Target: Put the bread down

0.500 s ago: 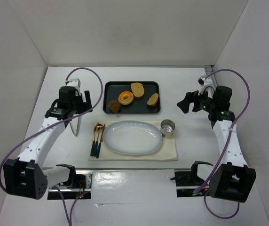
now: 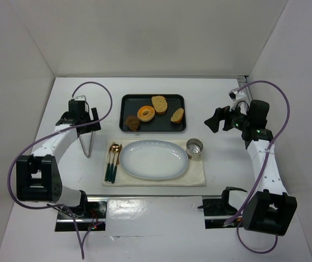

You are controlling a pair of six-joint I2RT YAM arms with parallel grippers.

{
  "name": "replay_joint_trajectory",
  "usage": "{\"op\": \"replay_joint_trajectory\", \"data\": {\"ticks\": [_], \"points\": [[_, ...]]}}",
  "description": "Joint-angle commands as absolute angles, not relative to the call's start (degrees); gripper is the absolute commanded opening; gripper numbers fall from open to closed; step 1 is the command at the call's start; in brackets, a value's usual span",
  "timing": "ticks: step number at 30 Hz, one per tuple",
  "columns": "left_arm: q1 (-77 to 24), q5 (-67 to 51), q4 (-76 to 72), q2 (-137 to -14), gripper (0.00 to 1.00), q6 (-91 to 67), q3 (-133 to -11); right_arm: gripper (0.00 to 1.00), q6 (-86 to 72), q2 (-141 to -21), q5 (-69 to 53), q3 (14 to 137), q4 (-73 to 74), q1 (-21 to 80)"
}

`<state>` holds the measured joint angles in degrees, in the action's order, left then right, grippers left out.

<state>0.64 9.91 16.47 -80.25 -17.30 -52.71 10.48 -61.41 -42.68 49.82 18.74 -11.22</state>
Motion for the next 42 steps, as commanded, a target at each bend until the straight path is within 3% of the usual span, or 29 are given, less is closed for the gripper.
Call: {"op": "replay_joint_trajectory", "data": {"ticks": [1,18,29,39,42], "points": [[1.23,13.88,15.38,-81.91,0.99,-17.75,-52.73,0.99,11.51,-60.03,-43.86,52.38,18.90,-10.90],[2.29,18.28,19.51,-86.04,0.99,-18.98,-52.21,0.99,11.51,-60.03,-44.38,52.38,19.42,-10.90],[2.81,13.45,20.57,-91.05,0.98,-18.46,-52.73,0.99,11.51,-60.03,-44.38,52.38,19.42,-10.90],[4.39,9.15,21.70,-95.26,0.94,-17.41,-53.78,0.99,11.51,-59.41,-43.86,52.38,19.42,-10.90],[4.92,8.53,21.71,-96.33,0.88,-17.40,-53.79,0.99,11.51,-59.41,-43.86,52.38,19.42,-10.90]]}}
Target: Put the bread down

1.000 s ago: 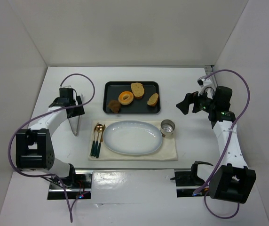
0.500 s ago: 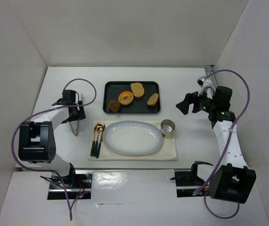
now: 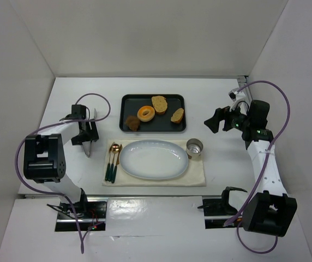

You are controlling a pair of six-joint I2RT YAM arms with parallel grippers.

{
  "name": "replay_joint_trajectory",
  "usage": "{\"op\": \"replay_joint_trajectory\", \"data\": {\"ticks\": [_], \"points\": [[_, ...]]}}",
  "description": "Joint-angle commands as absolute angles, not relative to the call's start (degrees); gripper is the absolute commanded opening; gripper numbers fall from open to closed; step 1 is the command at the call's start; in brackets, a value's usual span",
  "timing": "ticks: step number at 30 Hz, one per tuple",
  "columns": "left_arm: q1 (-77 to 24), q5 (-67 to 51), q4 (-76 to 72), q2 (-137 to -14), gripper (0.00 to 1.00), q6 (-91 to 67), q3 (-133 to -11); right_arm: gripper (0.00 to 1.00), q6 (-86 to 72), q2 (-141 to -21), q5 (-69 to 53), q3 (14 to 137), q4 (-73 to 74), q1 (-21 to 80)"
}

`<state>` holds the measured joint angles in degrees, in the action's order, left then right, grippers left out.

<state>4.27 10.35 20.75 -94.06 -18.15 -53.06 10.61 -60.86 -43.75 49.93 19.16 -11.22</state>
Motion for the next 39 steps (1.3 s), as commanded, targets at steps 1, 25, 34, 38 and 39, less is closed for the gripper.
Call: {"op": "replay_joint_trajectory", "data": {"ticks": [1,25,34,38,39], "points": [[4.92,7.92,21.71,-96.33,0.85,-17.40,-53.79,0.99,11.51,-59.41,-43.86,52.38,19.42,-10.90],[-1.66,-6.31,23.99,-78.58,0.10,-18.02,-58.09,0.99,11.51,-59.94,-44.47,52.38,19.42,-10.90],[-9.40,-7.56,29.70,-76.11,0.43,-18.02,-65.38,0.99,11.51,-60.47,-44.47,52.38,19.42,-10.90],[-11.69,-9.31,31.72,-74.98,0.49,-18.02,-67.67,0.99,11.51,-60.47,-44.47,52.38,19.42,-10.90],[-12.47,-10.01,32.42,-74.97,0.50,-18.02,-67.68,0.99,11.51,-60.47,-43.95,52.38,19.95,-10.90]]}}
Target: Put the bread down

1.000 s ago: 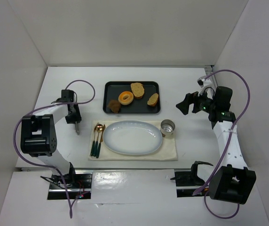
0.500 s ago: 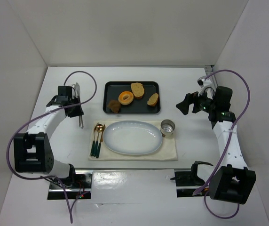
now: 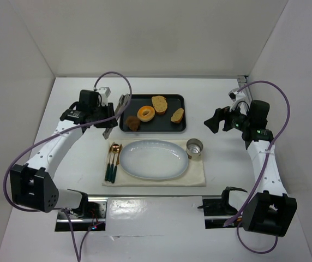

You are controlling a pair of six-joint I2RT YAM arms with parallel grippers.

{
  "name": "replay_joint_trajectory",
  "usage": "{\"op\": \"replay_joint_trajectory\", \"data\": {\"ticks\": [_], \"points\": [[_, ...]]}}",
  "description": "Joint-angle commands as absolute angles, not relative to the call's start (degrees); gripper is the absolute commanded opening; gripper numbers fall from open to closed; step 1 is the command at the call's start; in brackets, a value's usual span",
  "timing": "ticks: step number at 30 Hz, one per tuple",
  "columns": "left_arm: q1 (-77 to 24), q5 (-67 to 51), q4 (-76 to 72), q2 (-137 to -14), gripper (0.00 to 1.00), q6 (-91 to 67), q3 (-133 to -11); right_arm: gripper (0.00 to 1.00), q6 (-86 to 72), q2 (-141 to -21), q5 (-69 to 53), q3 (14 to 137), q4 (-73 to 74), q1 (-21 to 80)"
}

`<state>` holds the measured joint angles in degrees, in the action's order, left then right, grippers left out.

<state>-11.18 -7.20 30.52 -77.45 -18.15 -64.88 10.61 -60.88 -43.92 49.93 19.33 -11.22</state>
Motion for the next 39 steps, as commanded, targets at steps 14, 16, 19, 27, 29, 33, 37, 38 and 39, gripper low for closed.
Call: {"op": "replay_joint_trajectory", "data": {"ticks": [14,16,19,27,29,33,37,38,39], "points": [[-19.59,-8.71,40.51,-67.24,0.56,-18.63,-69.44,0.99,12.04,-59.94,-43.95,52.91,19.95,-10.90],[-20.30,-6.42,42.71,-65.58,0.56,-18.63,-69.43,0.99,12.04,-59.94,-44.47,52.91,19.95,-10.90],[-21.53,-1.68,43.77,-63.90,0.56,-18.63,-68.82,0.99,12.04,-59.94,-44.47,52.91,19.95,-10.90],[-21.53,2.46,42.45,-63.90,0.56,-18.63,-67.15,0.99,12.04,-59.94,-45.09,52.91,19.95,-10.90],[-22.06,3.07,41.92,-65.21,0.56,-18.63,-66.62,0.99,12.04,-59.94,-45.09,52.91,19.95,-10.90],[-23.11,4.30,40.69,-68.02,0.56,-18.02,-66.62,0.99,12.04,-59.94,-45.09,52.91,19.95,-10.90],[-23.73,5.54,39.46,-69.51,0.56,-17.50,-66.62,0.99,12.04,-60.47,-45.09,52.91,19.95,-10.90],[-24.25,6.23,38.77,-70.22,0.56,-17.49,-66.62,0.99,12.04,-60.47,-45.09,52.91,19.95,-10.90],[-24.26,6.24,38.76,-70.22,0.56,-17.49,-66.62,0.99,12.04,-60.47,-45.09,52.91,19.95,-10.90]]}}
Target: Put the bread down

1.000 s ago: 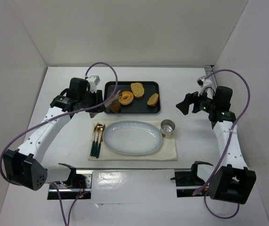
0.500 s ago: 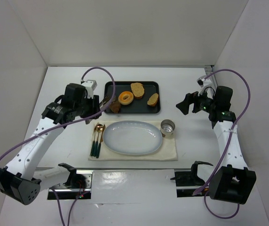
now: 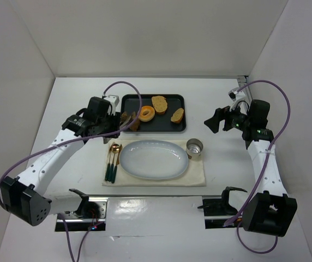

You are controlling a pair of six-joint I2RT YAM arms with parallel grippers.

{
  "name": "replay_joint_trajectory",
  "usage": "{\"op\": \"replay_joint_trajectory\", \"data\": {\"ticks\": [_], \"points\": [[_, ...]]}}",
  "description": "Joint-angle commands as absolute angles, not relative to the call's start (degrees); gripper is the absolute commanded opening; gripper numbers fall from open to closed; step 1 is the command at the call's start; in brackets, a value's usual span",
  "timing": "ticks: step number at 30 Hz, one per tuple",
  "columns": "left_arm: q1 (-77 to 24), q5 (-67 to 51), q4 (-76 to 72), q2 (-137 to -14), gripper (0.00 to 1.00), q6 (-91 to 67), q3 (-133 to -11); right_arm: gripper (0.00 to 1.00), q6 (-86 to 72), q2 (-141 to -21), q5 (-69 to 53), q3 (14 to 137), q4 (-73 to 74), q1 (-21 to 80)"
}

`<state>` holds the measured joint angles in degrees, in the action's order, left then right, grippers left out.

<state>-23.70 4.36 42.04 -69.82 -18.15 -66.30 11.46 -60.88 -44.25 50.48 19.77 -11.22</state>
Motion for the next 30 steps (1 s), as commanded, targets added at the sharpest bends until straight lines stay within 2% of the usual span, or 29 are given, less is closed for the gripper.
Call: {"op": "replay_joint_trajectory", "data": {"ticks": [1,15,30], "points": [[-24.26,6.76,38.76,-70.92,0.56,-17.49,-66.62,0.99,12.04,-60.47,-45.09,52.91,19.95,-10.90],[-24.26,9.05,37.18,-73.73,0.59,-15.82,-66.09,0.99,12.04,-60.47,-45.09,52.91,19.95,-10.90],[-24.79,6.15,36.66,-74.27,0.62,-15.82,-64.86,0.99,12.04,-61.00,-45.09,52.91,19.95,-10.90]]}}
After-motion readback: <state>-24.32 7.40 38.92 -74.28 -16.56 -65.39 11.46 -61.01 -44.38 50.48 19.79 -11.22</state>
